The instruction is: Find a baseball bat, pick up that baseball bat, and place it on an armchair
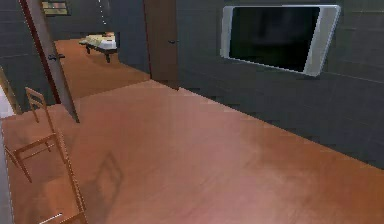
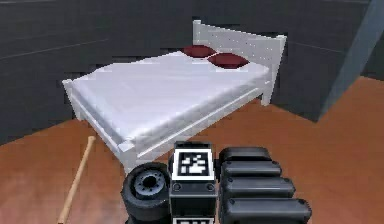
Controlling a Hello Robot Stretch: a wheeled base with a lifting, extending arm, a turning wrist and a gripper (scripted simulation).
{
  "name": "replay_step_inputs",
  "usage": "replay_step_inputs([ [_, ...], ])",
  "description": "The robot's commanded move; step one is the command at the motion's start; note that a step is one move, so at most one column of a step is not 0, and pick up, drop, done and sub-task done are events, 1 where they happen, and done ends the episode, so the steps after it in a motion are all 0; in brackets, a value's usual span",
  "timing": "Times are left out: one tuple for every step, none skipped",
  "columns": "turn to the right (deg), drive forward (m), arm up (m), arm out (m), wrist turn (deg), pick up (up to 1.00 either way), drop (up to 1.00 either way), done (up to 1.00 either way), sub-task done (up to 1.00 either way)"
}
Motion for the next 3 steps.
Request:
replay_step_inputs([
  [0.0,0.9,0.0,0.0,0.0,0.0,0.0,0.0,0.0],
  [-45.0,0.0,0.0,0.0,0.0,0.0,0.0,0.0,0.0],
  [0.0,0.05,0.0,0.0,0.0,0.0,0.0,0.0,0.0],
])
